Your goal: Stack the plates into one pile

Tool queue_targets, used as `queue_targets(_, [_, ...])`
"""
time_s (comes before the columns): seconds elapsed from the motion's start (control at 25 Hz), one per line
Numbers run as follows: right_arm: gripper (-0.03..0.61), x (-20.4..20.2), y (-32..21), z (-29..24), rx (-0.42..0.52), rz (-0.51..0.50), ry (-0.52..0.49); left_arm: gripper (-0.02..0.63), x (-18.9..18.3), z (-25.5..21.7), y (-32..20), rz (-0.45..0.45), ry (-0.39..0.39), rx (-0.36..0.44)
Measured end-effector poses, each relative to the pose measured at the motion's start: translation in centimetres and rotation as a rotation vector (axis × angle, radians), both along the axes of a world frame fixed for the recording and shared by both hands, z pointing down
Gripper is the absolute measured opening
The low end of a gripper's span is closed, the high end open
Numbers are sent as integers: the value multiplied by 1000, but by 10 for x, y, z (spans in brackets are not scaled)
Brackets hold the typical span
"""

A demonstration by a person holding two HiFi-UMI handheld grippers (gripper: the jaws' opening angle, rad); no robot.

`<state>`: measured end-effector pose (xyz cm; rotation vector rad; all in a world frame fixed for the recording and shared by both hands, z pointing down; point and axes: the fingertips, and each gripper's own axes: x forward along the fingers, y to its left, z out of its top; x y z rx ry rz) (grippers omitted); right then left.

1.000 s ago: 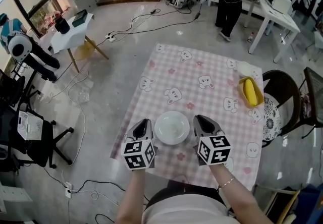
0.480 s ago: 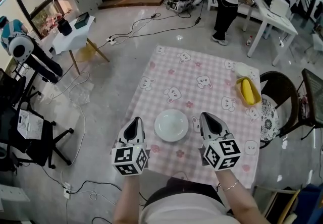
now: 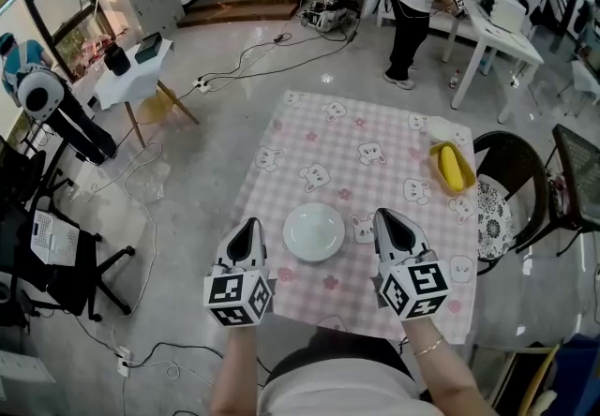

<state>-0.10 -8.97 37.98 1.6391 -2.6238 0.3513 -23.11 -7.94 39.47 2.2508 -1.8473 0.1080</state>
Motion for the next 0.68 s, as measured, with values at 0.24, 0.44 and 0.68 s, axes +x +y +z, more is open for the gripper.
queue_targets(0.24, [3,4,9,1,1,1,-3,21,7,-1,7,10,-6,6])
queue_targets(0.44, [3,3,9,0,-13,-1,-24,21,6,-5,9,10,-1,6])
queue_targets(0.68, [3,-5,8,-2,-9,-14,-21,21,3,-5,9,14,-7,10])
